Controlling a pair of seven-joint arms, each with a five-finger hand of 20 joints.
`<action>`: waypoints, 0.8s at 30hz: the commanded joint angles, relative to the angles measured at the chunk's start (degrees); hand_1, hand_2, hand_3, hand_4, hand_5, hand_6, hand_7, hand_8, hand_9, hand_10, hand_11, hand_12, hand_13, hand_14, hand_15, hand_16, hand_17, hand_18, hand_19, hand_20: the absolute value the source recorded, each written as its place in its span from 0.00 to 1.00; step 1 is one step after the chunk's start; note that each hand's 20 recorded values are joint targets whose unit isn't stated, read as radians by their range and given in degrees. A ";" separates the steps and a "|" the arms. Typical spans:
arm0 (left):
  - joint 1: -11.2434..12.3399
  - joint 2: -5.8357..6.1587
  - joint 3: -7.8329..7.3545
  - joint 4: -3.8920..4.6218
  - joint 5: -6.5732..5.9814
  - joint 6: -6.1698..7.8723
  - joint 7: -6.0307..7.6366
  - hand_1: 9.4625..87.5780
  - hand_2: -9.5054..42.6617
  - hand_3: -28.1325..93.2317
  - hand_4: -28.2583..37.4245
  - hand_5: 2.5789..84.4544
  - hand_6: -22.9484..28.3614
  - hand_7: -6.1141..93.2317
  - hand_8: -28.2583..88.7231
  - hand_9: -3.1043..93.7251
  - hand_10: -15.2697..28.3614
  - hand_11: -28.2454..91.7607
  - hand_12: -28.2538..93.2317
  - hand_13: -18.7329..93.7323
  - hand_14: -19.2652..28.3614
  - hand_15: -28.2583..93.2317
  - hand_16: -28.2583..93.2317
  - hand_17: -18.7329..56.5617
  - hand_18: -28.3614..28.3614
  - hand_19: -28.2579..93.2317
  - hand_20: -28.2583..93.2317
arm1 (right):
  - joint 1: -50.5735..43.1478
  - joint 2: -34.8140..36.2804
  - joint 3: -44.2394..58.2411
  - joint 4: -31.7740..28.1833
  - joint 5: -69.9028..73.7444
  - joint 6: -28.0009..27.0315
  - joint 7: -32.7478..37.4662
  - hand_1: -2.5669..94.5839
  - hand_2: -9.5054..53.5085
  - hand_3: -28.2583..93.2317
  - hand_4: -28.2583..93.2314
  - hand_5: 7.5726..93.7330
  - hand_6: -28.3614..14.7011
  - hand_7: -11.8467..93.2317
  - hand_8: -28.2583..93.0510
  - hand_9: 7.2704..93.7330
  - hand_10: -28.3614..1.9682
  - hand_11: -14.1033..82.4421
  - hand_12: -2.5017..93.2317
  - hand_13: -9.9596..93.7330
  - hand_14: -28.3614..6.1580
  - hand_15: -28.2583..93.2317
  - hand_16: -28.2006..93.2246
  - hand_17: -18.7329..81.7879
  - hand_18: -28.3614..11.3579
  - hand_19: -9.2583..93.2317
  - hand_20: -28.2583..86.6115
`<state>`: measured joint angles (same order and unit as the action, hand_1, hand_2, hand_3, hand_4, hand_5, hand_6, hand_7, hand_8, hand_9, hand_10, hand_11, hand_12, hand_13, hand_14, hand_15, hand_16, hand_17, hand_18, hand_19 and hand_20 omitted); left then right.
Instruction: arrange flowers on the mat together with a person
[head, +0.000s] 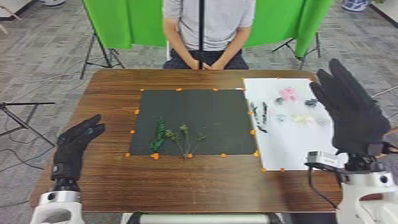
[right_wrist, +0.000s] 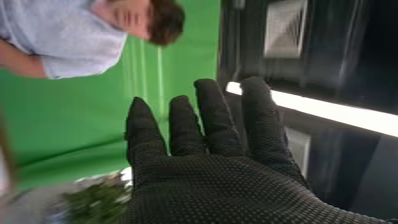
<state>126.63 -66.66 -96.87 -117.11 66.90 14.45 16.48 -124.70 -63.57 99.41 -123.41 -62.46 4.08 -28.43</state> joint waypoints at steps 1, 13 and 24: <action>1.16 -0.79 0.06 -0.97 -0.01 -1.03 0.82 0.21 0.08 0.82 0.05 0.58 0.55 0.17 0.19 0.54 0.68 0.38 0.33 0.53 0.75 0.33 0.22 0.43 0.70 0.26 0.40 | -9.93 -6.74 -0.25 0.86 8.53 0.07 4.36 0.02 0.05 0.82 0.06 0.28 0.66 0.16 0.17 0.30 0.48 0.17 0.10 0.29 0.55 0.27 0.25 0.30 0.36 0.09 0.41; 1.64 -1.57 0.36 -1.10 0.29 -1.04 0.80 0.21 0.08 0.82 0.05 0.58 0.55 0.16 0.19 0.54 0.68 0.38 0.33 0.53 0.75 0.33 0.22 0.43 0.69 0.26 0.41 | -8.26 -6.84 -1.90 1.49 8.15 1.81 4.77 0.04 0.02 0.83 0.07 0.27 0.65 0.16 0.17 0.30 0.47 0.17 0.11 0.31 0.55 0.28 0.25 0.31 0.35 0.10 0.42; 1.34 -1.56 0.65 -0.82 0.37 -0.83 0.53 0.21 0.08 0.82 0.05 0.58 0.55 0.17 0.19 0.55 0.68 0.38 0.33 0.53 0.75 0.33 0.22 0.43 0.70 0.26 0.41 | -8.54 -7.45 -1.71 1.85 5.77 0.05 6.38 0.06 0.00 0.84 0.07 0.27 0.64 0.16 0.17 0.30 0.47 0.17 0.11 0.32 0.50 0.30 0.25 0.32 0.34 0.10 0.42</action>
<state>127.53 -67.74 -96.60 -118.21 66.93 13.89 17.33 -132.52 -70.40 97.49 -121.46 -54.59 5.22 -22.84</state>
